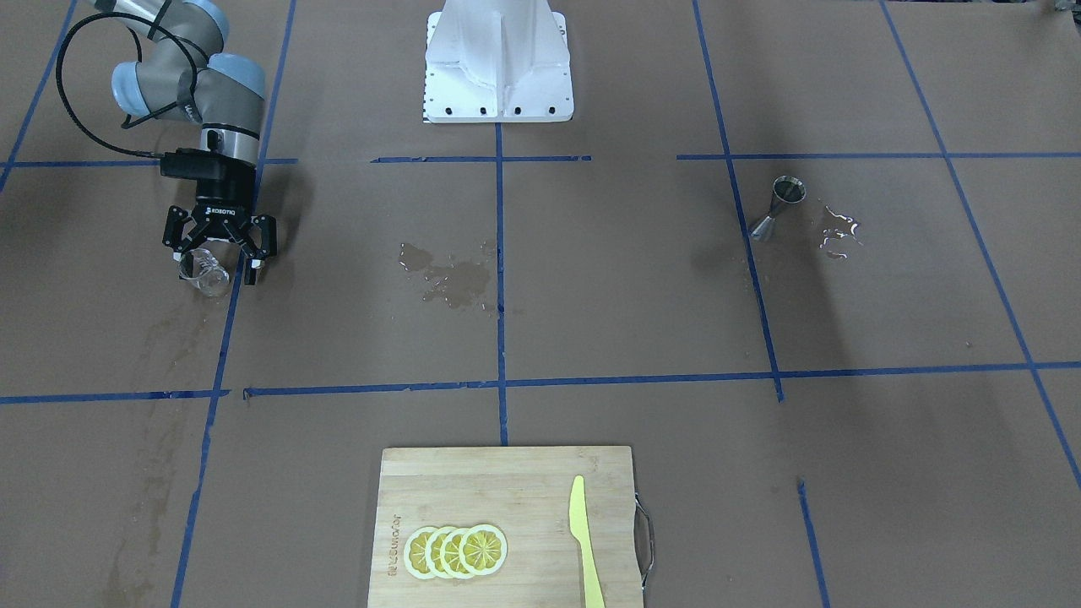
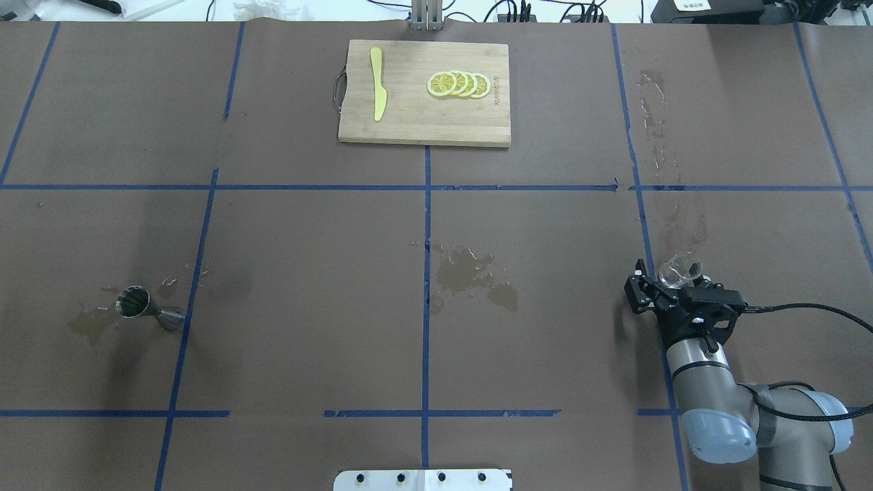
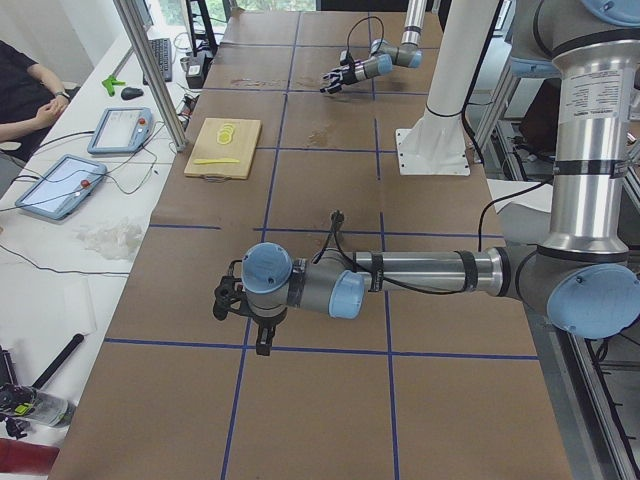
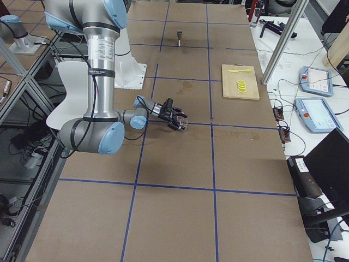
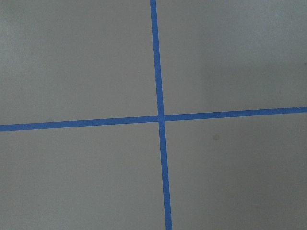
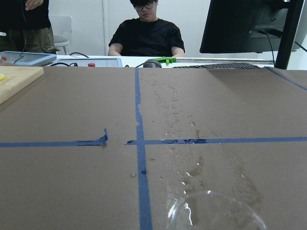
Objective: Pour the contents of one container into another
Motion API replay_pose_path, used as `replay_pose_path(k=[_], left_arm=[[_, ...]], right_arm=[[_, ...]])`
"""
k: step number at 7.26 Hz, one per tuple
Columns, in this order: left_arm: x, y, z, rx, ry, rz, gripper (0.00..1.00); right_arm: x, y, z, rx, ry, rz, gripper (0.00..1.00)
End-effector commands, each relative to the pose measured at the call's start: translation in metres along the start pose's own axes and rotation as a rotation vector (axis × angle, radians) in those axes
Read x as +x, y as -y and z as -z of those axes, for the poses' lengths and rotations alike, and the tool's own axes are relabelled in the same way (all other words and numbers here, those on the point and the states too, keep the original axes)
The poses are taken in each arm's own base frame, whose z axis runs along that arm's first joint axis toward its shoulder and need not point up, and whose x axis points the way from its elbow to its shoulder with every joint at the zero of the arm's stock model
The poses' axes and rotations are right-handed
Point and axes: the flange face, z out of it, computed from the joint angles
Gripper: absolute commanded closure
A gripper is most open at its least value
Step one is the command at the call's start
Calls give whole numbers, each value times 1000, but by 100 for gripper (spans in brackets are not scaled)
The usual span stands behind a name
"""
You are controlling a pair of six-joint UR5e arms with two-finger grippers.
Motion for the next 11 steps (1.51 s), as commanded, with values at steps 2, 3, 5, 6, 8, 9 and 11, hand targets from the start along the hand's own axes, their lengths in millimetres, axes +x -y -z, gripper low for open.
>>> replay_pose_path(k=[2,3,5,6,8,9,11], left_arm=[[1,2,1,2,0,-3,0],[1,2,1,2,0,-3,0],[2,3,1,3,0,-5,0],[2,3,2,4,0,-6,0],[2,3,2,4,0,-6,0],[3,4,2,5,-2,-7,0],[3,4,2,5,-2,-7,0]], right_arm=[[-18,3,0,18,12,-22,0],[-13,3,0,18,9,-11,0],[0,1,-2,19,-4,17,0],[7,1,-3,20,-10,30,0],[1,6,0,22,-1,27,0],[0,7,0,23,-1,26,0],[-3,29,11,36,15,19,0]])
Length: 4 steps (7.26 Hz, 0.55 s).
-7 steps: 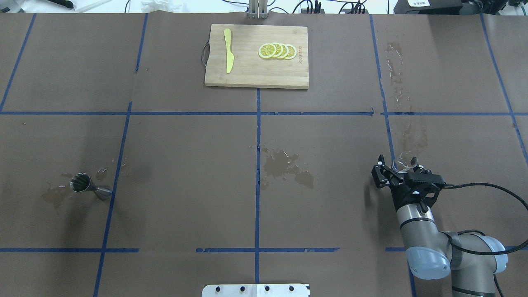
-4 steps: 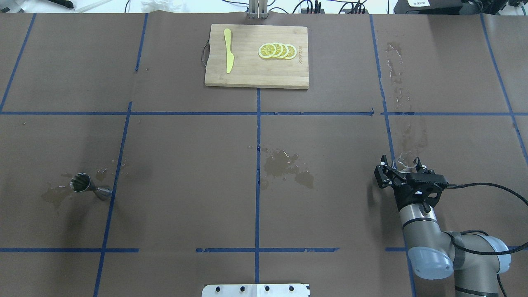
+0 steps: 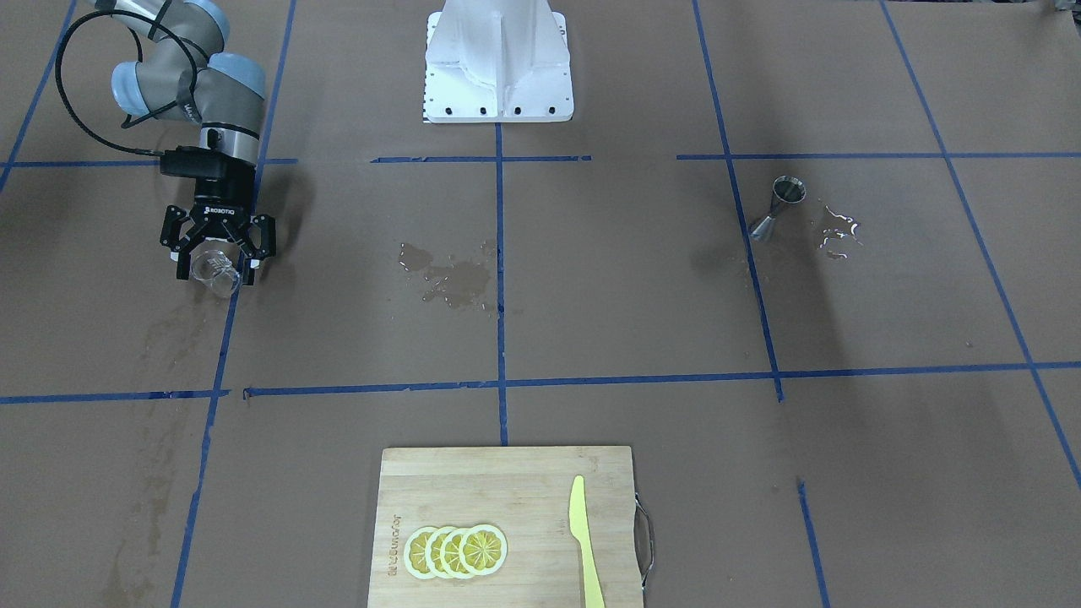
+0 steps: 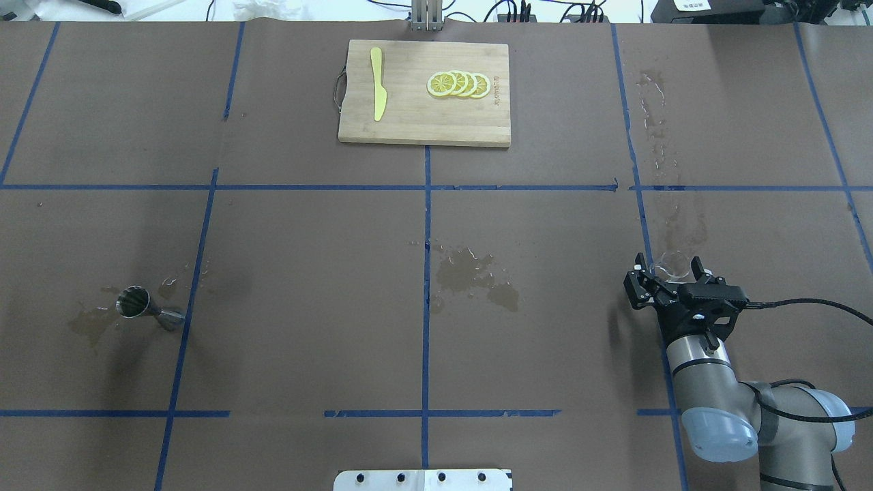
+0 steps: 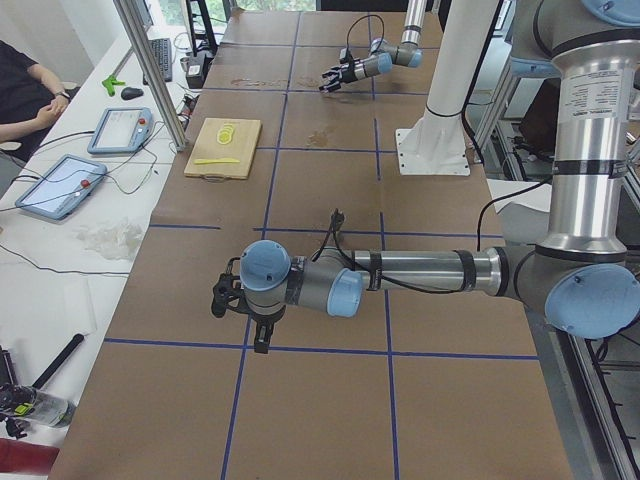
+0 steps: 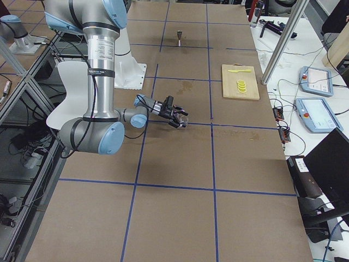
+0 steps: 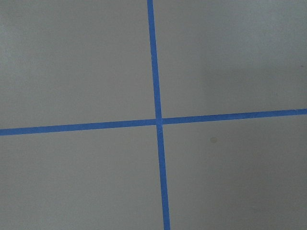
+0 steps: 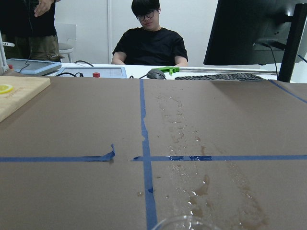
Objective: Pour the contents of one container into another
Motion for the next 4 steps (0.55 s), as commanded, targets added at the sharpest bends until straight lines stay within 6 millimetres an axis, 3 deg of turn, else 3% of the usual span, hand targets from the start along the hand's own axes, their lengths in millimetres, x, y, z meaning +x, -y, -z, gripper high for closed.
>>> replay_pose_path(k=[1,2,4], left_arm=[[0,0,0,0,0,0,0],[0,0,0,0,0,0,0],[0,0,0,0,0,0,0]], right_arm=[[7,25,13,7,13,8,0],[2,40,21,11,27,8,0],[0,50,20,10,27,23,0]])
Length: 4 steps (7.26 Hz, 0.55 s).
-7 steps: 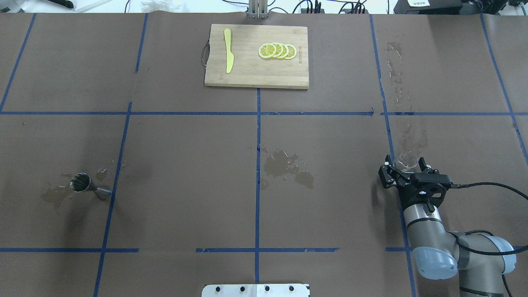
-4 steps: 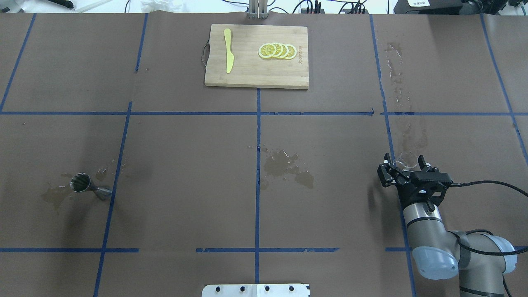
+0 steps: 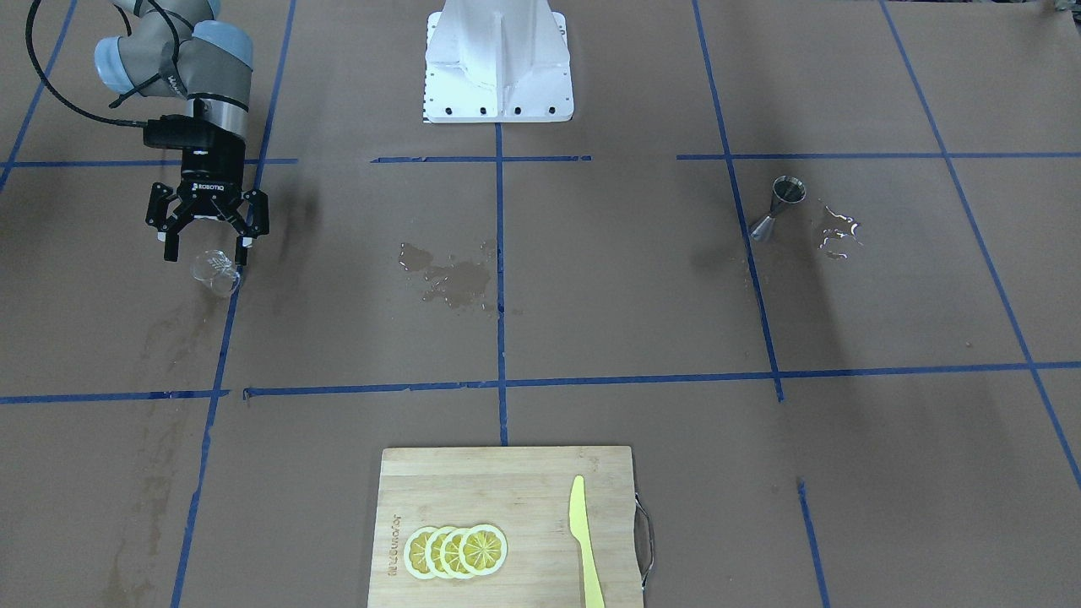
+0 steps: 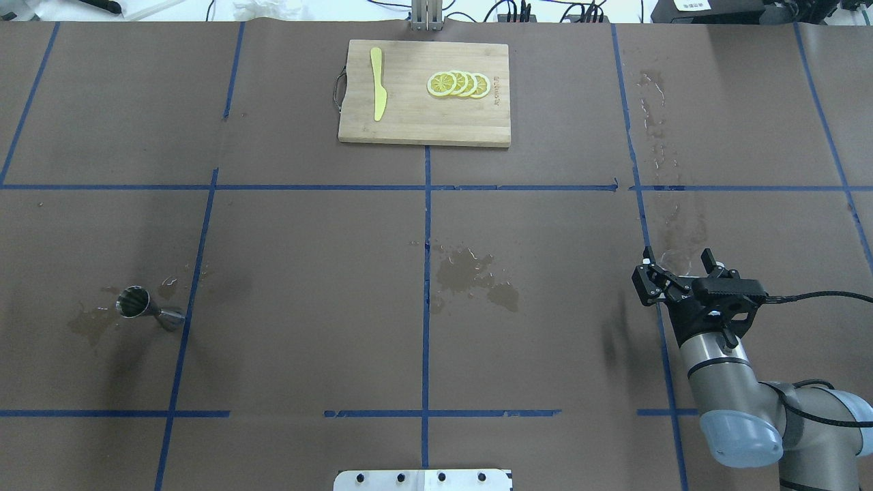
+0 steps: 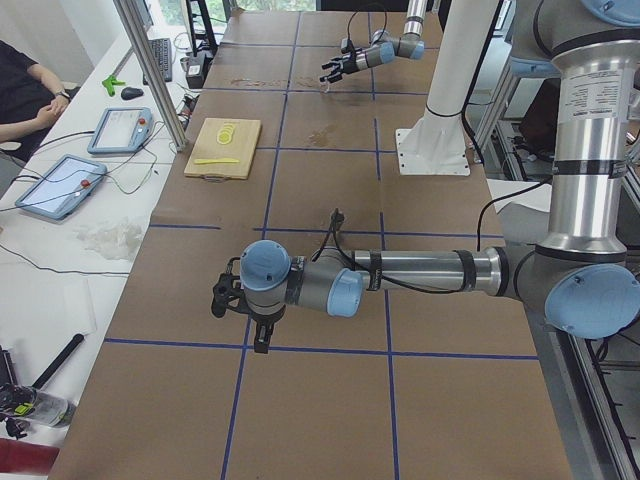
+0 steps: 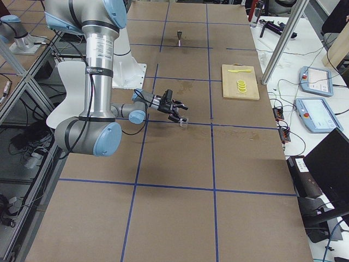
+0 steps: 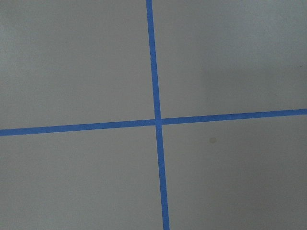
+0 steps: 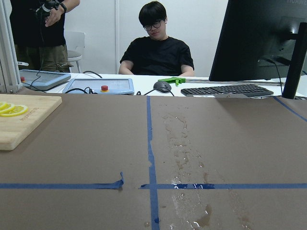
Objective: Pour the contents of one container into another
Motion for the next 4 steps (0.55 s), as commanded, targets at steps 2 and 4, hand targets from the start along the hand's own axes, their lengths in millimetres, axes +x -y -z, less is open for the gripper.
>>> replay_pose_path(k=[2,4], left_arm=[[0,0,0,0,-1,0,0],[0,0,0,0,-1,0,0]], right_arm=[[-1,41,-21,-75,-11,59,0],[5,110,-66,-223,11,92,0]])
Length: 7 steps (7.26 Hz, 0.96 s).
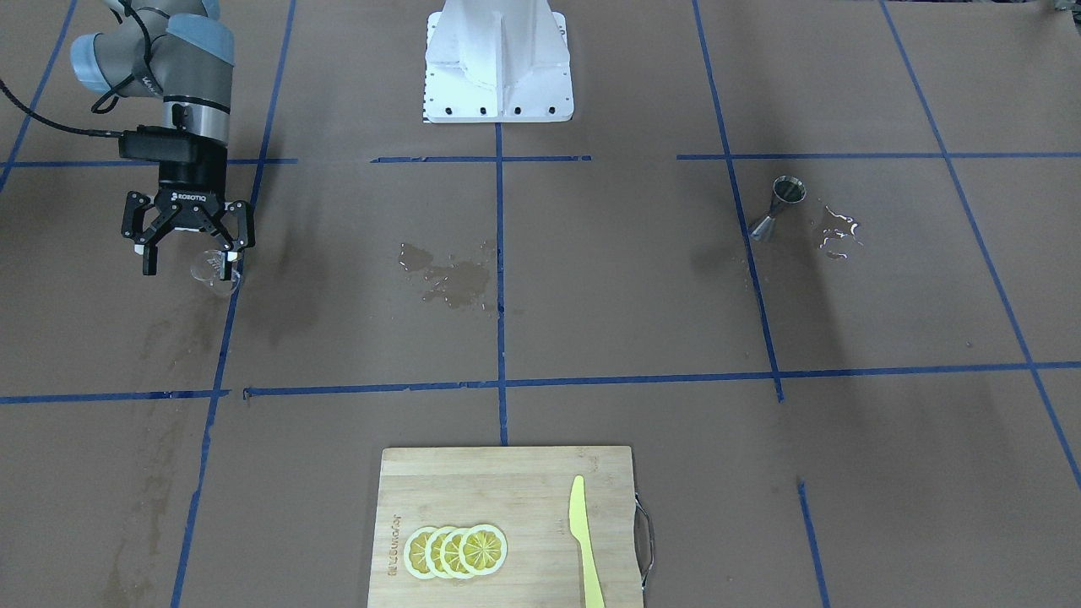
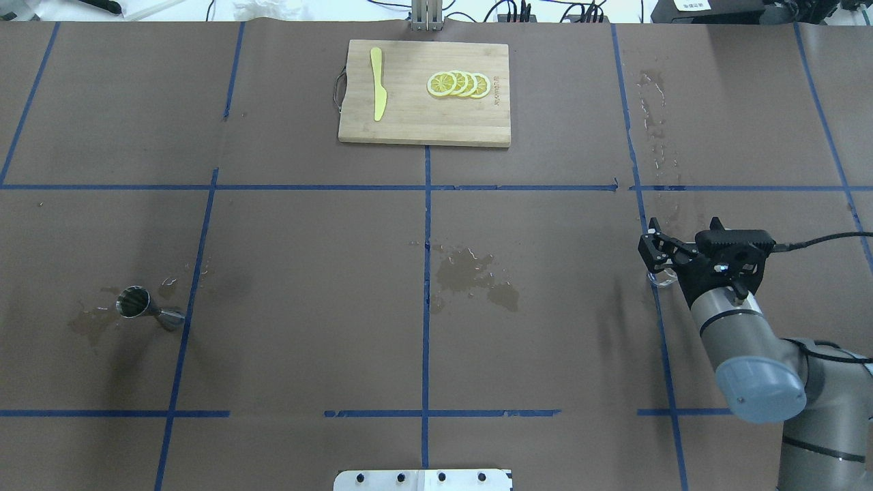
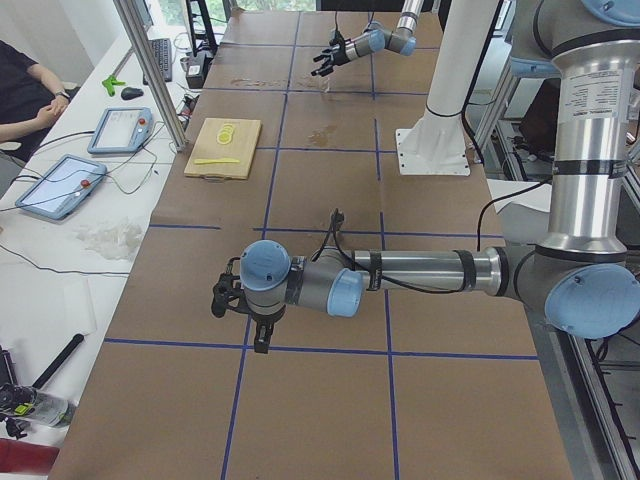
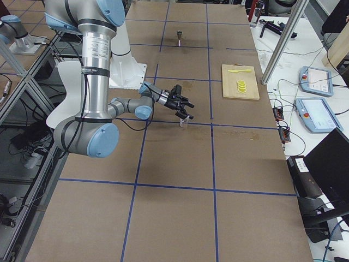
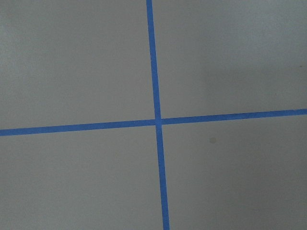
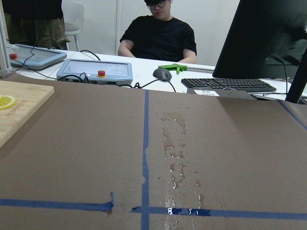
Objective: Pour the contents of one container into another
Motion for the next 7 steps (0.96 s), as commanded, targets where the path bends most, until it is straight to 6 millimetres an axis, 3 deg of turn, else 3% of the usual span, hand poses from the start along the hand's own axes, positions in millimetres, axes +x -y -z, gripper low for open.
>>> replay_pose_path(k=[1,3,5,6,7], left_arm=[[0,0,0,0,0,0,0],[0,0,0,0,0,0,0],[-1,0,0,-1,0,1,0],[0,0,0,0,0,0,0],[0,0,0,0,0,0,0]], right_arm=[[25,78,-37,-158,46,61,0],[97,134,-62,-326,108,186,0],[220,189,-80,-515,188,268,0],[293,216,-76,-584,225,348,0],[340,232,-66,-639,252,382,0]])
